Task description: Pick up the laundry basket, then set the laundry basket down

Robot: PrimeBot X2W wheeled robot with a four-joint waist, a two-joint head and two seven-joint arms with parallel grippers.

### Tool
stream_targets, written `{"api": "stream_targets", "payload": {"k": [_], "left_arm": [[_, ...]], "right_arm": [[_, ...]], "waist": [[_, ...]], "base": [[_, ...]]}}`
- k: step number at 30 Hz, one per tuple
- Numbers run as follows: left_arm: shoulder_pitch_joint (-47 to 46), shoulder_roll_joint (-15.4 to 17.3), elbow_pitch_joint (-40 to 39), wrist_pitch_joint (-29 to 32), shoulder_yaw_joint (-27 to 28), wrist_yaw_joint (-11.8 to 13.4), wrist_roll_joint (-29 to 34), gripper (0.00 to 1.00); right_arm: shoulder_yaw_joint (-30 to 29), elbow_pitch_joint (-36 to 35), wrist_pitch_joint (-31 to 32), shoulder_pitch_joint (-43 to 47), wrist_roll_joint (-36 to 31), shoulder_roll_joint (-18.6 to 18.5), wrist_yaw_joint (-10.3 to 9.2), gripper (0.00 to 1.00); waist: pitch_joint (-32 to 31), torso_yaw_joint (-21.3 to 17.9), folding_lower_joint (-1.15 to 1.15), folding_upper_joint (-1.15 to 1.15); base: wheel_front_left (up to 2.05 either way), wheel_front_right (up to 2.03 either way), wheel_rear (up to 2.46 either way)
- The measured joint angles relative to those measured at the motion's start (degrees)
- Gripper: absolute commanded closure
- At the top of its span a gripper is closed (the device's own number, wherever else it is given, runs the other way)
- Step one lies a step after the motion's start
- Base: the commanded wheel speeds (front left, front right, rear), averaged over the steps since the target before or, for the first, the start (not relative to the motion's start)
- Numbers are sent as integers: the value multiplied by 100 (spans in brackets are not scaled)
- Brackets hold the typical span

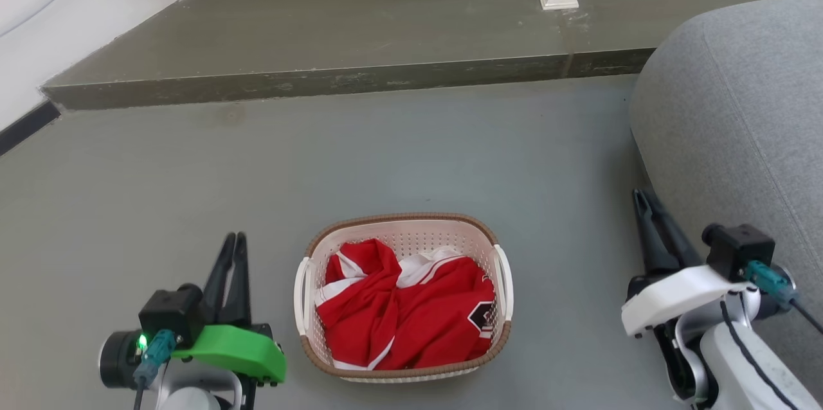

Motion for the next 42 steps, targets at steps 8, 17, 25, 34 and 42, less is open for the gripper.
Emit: {"api": "stream_targets", "payload": {"k": [8,17,25,34,42], "left_arm": [[103,-16,-8,2,15,-55,-366,100],[133,-49,-29,174,176,-166,-1174,100],[133,-115,-21,324,339,-263,-1772,100],[133,-114,18,511,502,-368,-2424,100],[133,-113,112,680,659,-469,-3065,100]], "right_arm": [[-55,1,7,136,350,98,68,100],[-249,-21,175,139,1158,192,179,100],[-457,-24,328,139,1731,280,263,100],[-682,-16,497,139,2381,315,370,100],[-889,7,687,139,3025,400,466,100]], "waist": [[-33,18,0,0],[-94,52,0,0],[-138,77,0,0],[-187,105,0,0],[-237,132,0,0]], "base": [[0,0,0],[0,0,0],[0,0,0],[0,0,0],[0,0,0]]}}
